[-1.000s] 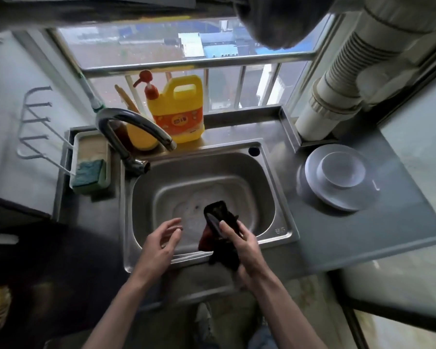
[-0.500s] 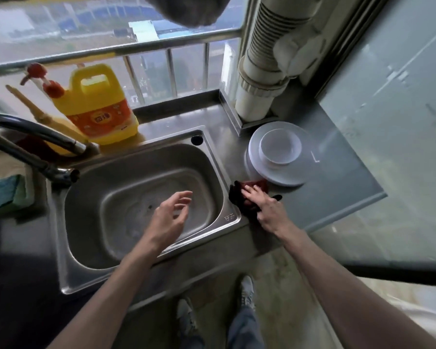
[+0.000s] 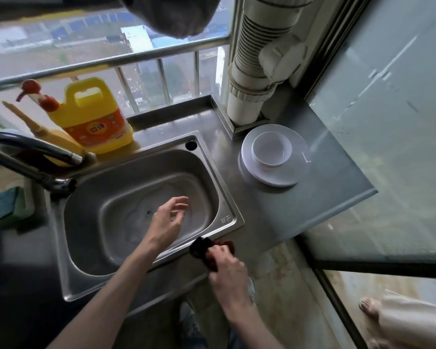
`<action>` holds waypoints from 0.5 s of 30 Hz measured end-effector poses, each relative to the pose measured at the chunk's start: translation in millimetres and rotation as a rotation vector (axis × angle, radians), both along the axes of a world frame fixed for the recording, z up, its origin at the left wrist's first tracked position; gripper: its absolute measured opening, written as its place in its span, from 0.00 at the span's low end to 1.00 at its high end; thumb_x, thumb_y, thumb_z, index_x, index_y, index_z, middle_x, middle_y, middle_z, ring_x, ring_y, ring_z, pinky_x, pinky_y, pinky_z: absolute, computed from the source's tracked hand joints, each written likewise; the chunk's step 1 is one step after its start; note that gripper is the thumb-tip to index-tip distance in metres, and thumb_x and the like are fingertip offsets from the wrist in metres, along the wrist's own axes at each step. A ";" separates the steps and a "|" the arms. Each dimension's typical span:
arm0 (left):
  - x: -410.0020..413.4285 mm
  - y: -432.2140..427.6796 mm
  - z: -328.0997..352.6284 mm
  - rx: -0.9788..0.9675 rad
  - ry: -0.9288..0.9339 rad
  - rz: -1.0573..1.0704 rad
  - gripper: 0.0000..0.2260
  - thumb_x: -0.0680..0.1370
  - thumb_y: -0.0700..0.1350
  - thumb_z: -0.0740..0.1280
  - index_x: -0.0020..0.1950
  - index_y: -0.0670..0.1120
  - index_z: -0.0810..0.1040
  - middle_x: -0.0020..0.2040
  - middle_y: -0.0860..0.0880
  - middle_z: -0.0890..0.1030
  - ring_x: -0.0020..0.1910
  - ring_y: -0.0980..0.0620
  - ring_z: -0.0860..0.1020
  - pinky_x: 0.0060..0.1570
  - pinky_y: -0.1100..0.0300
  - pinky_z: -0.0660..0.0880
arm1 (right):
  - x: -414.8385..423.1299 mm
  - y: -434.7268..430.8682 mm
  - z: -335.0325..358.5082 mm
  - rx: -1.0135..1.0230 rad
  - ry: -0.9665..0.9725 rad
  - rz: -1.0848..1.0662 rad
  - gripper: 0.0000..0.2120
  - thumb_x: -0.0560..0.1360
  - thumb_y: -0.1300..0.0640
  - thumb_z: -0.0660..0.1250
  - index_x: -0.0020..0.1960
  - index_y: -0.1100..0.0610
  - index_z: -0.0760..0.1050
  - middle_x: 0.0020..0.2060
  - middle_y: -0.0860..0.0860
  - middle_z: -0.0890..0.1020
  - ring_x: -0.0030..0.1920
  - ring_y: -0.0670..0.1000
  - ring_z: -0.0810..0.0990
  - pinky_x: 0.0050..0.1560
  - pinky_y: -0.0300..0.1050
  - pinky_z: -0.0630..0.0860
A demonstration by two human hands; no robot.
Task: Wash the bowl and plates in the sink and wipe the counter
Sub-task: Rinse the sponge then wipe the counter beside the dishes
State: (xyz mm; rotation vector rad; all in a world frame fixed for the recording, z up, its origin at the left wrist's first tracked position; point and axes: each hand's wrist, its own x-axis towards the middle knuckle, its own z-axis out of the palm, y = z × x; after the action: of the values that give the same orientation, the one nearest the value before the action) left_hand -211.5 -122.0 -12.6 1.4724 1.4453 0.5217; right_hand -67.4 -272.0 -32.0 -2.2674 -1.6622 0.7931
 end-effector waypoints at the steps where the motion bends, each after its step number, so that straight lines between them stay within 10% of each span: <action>1: -7.0 -0.9 2.5 -0.003 -0.006 0.009 0.16 0.81 0.31 0.63 0.60 0.49 0.80 0.52 0.48 0.85 0.53 0.50 0.83 0.60 0.53 0.78 | -21.9 -0.1 3.9 0.001 0.054 0.015 0.26 0.68 0.63 0.70 0.64 0.47 0.79 0.58 0.46 0.82 0.50 0.56 0.85 0.52 0.54 0.80; 15: -239.6 -55.0 38.0 -0.058 -0.034 0.272 0.16 0.84 0.32 0.59 0.63 0.49 0.78 0.55 0.46 0.84 0.54 0.47 0.83 0.53 0.62 0.79 | -221.5 10.8 10.8 -0.367 0.556 0.297 0.15 0.78 0.57 0.66 0.63 0.49 0.84 0.54 0.47 0.87 0.53 0.47 0.83 0.58 0.45 0.77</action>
State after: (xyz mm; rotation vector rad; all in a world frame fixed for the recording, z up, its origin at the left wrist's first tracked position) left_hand -451.1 -177.0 25.5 1.2225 1.6299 0.6615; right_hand -288.9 -261.1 -21.2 -1.7510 -1.6830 1.7337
